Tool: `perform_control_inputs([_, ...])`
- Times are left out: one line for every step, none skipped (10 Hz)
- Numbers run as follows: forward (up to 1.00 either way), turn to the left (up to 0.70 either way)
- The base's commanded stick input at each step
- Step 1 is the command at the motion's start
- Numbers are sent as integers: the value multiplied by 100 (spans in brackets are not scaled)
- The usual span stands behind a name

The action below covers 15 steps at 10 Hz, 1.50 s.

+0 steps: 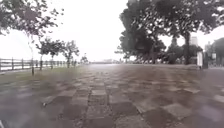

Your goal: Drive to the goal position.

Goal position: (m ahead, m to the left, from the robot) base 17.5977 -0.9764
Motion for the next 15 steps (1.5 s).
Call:
perform_control_inputs([70, 0])
perform_control_inputs([70, 0])
perform_control_inputs([70, 0])
perform_control_inputs([70, 0])
perform_control_inputs([70, 0])
perform_control_inputs([70, 0])
perform_control_inputs([70, 0])
perform_control_inputs([70, 0])
perform_control_inputs([70, 0])
perform_control_inputs([70, 0])
perform_control_inputs([70, 0])
perform_control_inputs([70, 0])
perform_control_inputs([70, 0])
perform_control_inputs([70, 0])
perform_control_inputs([70, 0])
